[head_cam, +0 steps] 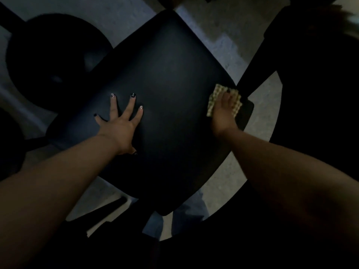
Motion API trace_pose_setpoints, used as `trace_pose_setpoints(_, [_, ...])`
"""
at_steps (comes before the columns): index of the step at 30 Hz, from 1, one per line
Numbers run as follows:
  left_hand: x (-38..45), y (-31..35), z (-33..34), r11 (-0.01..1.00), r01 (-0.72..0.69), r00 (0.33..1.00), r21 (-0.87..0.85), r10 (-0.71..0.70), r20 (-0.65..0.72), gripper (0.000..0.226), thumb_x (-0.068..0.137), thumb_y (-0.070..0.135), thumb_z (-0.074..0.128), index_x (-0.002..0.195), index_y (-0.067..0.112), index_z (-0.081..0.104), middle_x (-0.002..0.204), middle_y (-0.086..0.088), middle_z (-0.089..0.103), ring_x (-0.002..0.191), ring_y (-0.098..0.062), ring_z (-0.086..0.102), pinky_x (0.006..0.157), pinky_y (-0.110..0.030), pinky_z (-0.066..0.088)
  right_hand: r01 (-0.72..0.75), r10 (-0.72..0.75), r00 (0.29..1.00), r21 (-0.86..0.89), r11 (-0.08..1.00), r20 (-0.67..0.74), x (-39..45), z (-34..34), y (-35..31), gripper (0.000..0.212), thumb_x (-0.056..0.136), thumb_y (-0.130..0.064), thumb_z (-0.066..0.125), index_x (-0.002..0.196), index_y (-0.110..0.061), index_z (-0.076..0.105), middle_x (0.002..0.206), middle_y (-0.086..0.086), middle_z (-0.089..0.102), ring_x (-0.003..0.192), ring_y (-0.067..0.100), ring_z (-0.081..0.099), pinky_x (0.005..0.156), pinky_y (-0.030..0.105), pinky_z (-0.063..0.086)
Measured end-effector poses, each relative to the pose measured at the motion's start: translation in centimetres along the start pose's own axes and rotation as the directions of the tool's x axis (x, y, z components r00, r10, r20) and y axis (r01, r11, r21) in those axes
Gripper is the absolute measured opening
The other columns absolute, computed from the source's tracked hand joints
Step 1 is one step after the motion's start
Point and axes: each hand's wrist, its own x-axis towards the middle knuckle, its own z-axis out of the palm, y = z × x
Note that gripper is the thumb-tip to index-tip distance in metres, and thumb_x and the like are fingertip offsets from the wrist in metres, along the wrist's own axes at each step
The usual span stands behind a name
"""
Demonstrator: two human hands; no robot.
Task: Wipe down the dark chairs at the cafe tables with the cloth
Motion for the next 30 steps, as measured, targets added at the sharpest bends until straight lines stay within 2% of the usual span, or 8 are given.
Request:
trace_pose_setpoints(4, [0.2, 0.0, 0.3, 1.000, -0.002, 1.000, 0.016, 0.002, -0.022, 0.131, 0.068, 0.053, 0.080, 0.152, 0.028, -0.016, 0.147, 0.003, -0.048, 0.136, -0.047, -0.036, 0.101, -0.078, 0.021, -0.040, 0.040, 0.999, -0.006, 0.999, -0.009, -5.6, 5.2, -5.0, 0.055, 0.097, 0.005, 0.018, 0.147, 0.008, -0.004, 0.155, 0.030, -0.005, 0.143, 0.044, -0.004, 0.118, 0.048, 0.001])
trace_pose_setpoints(10, [-0.1, -0.5, 0.3, 0.999, -0.008, 0.998, -0.052, 0.004, -0.068, 0.132, 0.071, 0.048, 0.080, 0.151, 0.021, -0.021, 0.153, 0.004, -0.040, 0.142, -0.037, -0.030, 0.107, -0.073, 0.021, 0.345, -0.361, 0.884, 0.105, 0.933, 0.299, -17.1, 8.7, -11.5, 0.059, 0.094, 0.005, 0.023, 0.147, 0.007, -0.001, 0.156, 0.027, -0.003, 0.144, 0.041, -0.002, 0.117, 0.040, -0.006])
trace_pose_setpoints(13, [0.1, -2.0, -0.4, 0.987, 0.020, 0.985, -0.159, -0.047, -0.166, 0.138, 0.067, 0.042, 0.085, 0.151, 0.016, -0.021, 0.155, 0.002, -0.037, 0.147, -0.029, -0.021, 0.110, -0.069, 0.021, 0.107, -0.141, 0.990, 0.602, 0.791, 0.009, -13.8, 5.4, -11.3, 0.056, 0.084, 0.013, 0.040, 0.139, 0.003, 0.041, 0.143, 0.022, 0.043, 0.134, 0.032, 0.040, 0.117, 0.033, 0.022])
trace_pose_setpoints(16, [0.5, -4.3, -1.3, 0.983, 0.068, 0.975, -0.168, -0.101, -0.198, 0.145, 0.058, 0.048, 0.088, 0.151, 0.025, -0.021, 0.152, 0.005, -0.040, 0.144, -0.038, -0.025, 0.105, -0.073, 0.018, 0.087, 0.220, 0.941, 0.810, 0.579, -0.259, -6.1, -0.4, -8.9, 0.050, 0.080, 0.017, 0.042, 0.122, -0.002, 0.062, 0.123, 0.012, 0.063, 0.117, 0.024, 0.058, 0.108, 0.030, 0.038])
trace_pose_setpoints(18, [0.9, -5.5, -1.7, 0.973, 0.097, 0.983, -0.208, -0.126, -0.135, 0.148, 0.056, 0.048, 0.090, 0.150, 0.030, -0.023, 0.153, 0.006, -0.039, 0.142, -0.044, -0.025, 0.106, -0.074, 0.020, 0.129, 0.262, 0.885, 0.745, 0.654, -0.384, -0.9, -4.0, -6.3, 0.057, 0.080, 0.015, 0.040, 0.132, -0.004, 0.054, 0.133, 0.013, 0.055, 0.126, 0.023, 0.050, 0.112, 0.031, 0.032])
trace_pose_setpoints(22, [2.0, -6.2, -1.0, 0.964, 0.116, 0.983, -0.238, -0.145, -0.112, 0.150, 0.053, 0.045, 0.092, 0.151, 0.030, -0.020, 0.157, 0.004, -0.032, 0.141, -0.051, -0.019, 0.104, -0.072, 0.028, 0.218, -0.149, 0.946, 0.224, 0.950, -0.289, 6.7, -4.2, -1.1, 0.068, 0.080, 0.008, 0.043, 0.145, -0.010, 0.036, 0.154, 0.014, 0.027, 0.143, 0.030, 0.022, 0.117, 0.050, 0.013])
trace_pose_setpoints(26, [2.7, -6.1, -0.2, 0.963, 0.126, 0.974, -0.240, -0.166, -0.152, 0.151, 0.050, 0.043, 0.094, 0.152, 0.031, -0.017, 0.158, 0.006, -0.029, 0.141, -0.051, -0.018, 0.100, -0.075, 0.029, 0.016, 0.031, 0.913, 0.111, 0.994, -0.407, 5.3, 0.6, -5.2, 0.059, 0.089, -0.009, 0.020, 0.146, -0.007, 0.033, 0.152, 0.021, 0.029, 0.141, 0.039, 0.024, 0.116, 0.055, 0.011])
trace_pose_setpoints(30, [2.8, -6.0, -0.2, 0.956, 0.137, 0.971, -0.258, -0.181, -0.155, 0.149, 0.051, 0.038, 0.094, 0.152, 0.031, -0.016, 0.157, 0.007, -0.031, 0.141, -0.050, -0.020, 0.099, -0.077, 0.024, 0.570, -0.570, 0.816, -0.034, 0.821, -0.095, -4.4, 7.9, -10.9, 0.062, 0.092, -0.019, 0.021, 0.151, -0.005, 0.012, 0.158, 0.022, 0.004, 0.144, 0.042, 0.000, 0.111, 0.051, -0.018])
